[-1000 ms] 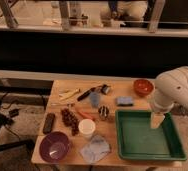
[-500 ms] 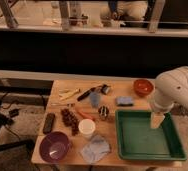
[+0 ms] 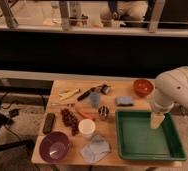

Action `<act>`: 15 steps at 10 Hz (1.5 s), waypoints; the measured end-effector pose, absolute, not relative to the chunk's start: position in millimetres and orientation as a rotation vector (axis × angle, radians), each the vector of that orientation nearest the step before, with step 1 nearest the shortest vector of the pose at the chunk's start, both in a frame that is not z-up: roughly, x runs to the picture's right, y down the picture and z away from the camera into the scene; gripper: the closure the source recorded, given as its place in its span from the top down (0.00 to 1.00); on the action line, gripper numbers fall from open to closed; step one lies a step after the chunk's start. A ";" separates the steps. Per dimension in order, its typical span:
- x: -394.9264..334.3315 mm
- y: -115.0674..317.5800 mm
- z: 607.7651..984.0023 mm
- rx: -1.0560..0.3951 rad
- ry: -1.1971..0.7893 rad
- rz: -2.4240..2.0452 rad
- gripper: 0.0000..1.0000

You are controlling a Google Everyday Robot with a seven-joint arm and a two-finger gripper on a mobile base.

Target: Place eraser in metal cup

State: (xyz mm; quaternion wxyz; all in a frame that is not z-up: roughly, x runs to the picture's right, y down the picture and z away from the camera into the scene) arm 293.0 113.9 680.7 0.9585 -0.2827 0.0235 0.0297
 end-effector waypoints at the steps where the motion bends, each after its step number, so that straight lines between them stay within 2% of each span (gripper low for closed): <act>1: 293.0 113.9 680.6 -0.573 0.048 0.060 0.80; 15: 291.6 111.1 681.9 -0.571 0.034 0.063 0.80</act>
